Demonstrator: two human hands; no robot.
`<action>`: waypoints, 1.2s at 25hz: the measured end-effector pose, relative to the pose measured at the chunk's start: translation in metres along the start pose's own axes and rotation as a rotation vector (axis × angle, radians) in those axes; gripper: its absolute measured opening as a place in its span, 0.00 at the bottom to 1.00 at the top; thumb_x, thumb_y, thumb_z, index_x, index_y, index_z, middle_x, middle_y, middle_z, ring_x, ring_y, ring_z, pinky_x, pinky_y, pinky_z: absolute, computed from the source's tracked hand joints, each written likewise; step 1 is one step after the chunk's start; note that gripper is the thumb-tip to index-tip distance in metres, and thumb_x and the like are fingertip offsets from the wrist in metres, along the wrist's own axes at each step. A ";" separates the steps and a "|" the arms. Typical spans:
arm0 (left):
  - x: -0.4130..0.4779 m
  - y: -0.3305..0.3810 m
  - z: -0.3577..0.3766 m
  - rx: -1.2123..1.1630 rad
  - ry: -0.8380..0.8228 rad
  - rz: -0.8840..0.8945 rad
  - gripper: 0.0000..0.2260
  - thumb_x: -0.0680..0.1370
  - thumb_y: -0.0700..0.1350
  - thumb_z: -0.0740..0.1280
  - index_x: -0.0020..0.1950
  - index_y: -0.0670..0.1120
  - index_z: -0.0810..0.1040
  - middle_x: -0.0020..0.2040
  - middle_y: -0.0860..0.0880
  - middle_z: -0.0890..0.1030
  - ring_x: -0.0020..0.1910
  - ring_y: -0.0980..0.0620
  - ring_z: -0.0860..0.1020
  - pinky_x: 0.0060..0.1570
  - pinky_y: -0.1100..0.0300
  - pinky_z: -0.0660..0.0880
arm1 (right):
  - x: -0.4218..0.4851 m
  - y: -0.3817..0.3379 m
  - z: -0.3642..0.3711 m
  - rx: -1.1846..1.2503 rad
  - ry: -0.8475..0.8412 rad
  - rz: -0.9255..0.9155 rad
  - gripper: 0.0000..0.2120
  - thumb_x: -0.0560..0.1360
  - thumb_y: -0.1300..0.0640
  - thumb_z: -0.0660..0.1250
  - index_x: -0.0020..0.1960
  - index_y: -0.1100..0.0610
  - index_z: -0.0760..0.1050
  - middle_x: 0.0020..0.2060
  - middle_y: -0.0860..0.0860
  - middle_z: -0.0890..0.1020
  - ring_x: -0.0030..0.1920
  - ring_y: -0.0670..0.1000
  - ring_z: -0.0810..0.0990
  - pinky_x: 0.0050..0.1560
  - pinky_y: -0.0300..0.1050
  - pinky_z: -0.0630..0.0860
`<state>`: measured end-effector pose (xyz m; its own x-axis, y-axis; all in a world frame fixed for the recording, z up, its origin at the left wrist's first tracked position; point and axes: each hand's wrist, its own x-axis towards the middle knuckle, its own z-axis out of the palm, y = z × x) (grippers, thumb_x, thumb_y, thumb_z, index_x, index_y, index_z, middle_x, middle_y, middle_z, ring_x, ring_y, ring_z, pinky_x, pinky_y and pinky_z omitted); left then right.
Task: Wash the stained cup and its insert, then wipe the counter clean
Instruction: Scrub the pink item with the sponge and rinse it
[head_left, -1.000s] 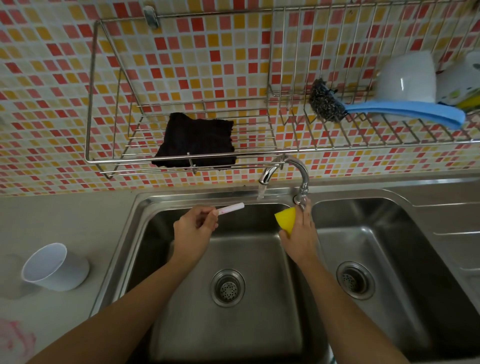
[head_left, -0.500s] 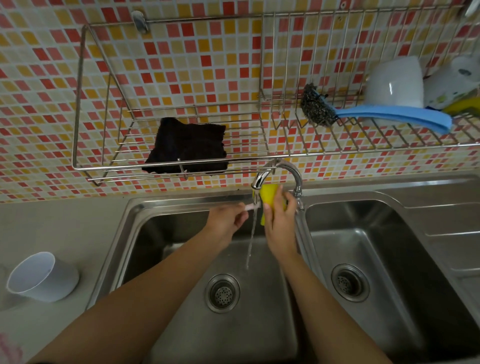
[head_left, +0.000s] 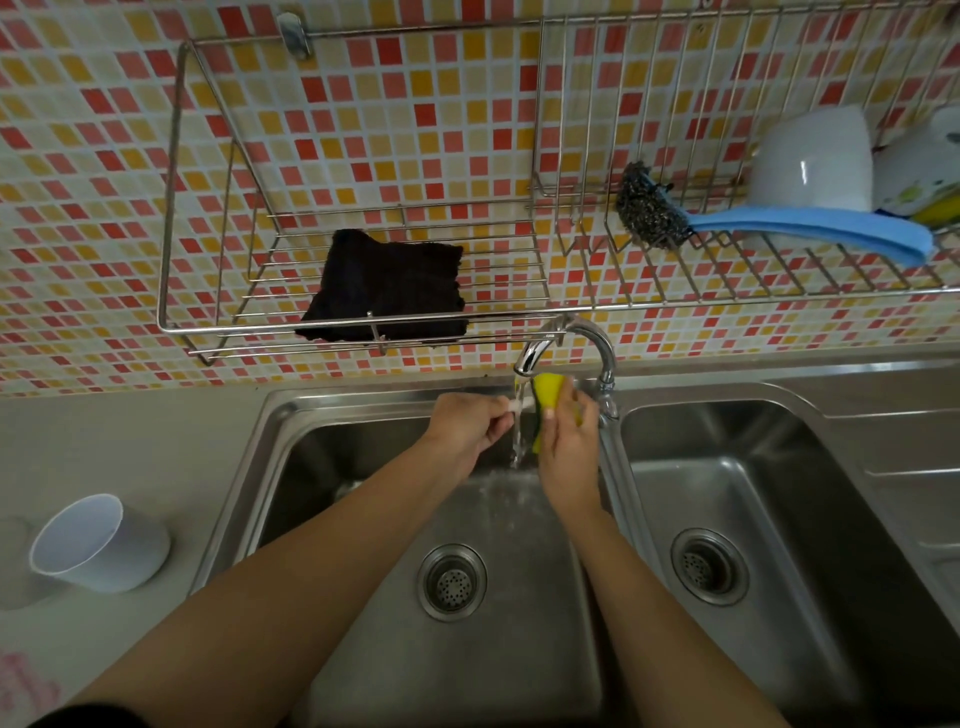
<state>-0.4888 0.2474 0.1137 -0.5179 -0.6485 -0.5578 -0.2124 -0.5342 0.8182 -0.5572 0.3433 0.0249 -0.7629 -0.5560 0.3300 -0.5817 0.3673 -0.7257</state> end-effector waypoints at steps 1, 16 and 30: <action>0.001 0.001 0.000 0.001 0.005 0.003 0.03 0.76 0.33 0.65 0.45 0.36 0.78 0.38 0.44 0.78 0.34 0.55 0.77 0.27 0.71 0.75 | 0.001 -0.001 0.000 -0.058 -0.013 -0.030 0.23 0.80 0.55 0.55 0.74 0.58 0.56 0.69 0.57 0.65 0.67 0.52 0.66 0.68 0.38 0.63; 0.003 -0.002 -0.011 0.479 -0.011 0.297 0.05 0.76 0.37 0.66 0.44 0.42 0.82 0.41 0.46 0.82 0.42 0.51 0.81 0.53 0.56 0.79 | 0.002 -0.009 -0.008 -0.055 -0.060 -0.111 0.26 0.81 0.52 0.53 0.76 0.57 0.53 0.65 0.61 0.67 0.59 0.54 0.72 0.60 0.48 0.72; 0.018 -0.012 -0.038 0.949 -0.107 0.964 0.08 0.76 0.39 0.68 0.54 0.42 0.81 0.42 0.49 0.82 0.35 0.65 0.74 0.40 0.78 0.68 | 0.000 -0.008 -0.019 0.031 -0.067 0.067 0.25 0.78 0.46 0.58 0.73 0.51 0.61 0.64 0.55 0.70 0.58 0.54 0.74 0.52 0.43 0.70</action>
<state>-0.4639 0.2212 0.0886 -0.8359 -0.4812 0.2642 -0.1936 0.7087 0.6784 -0.5579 0.3548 0.0420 -0.7783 -0.5802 0.2400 -0.5204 0.3823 -0.7636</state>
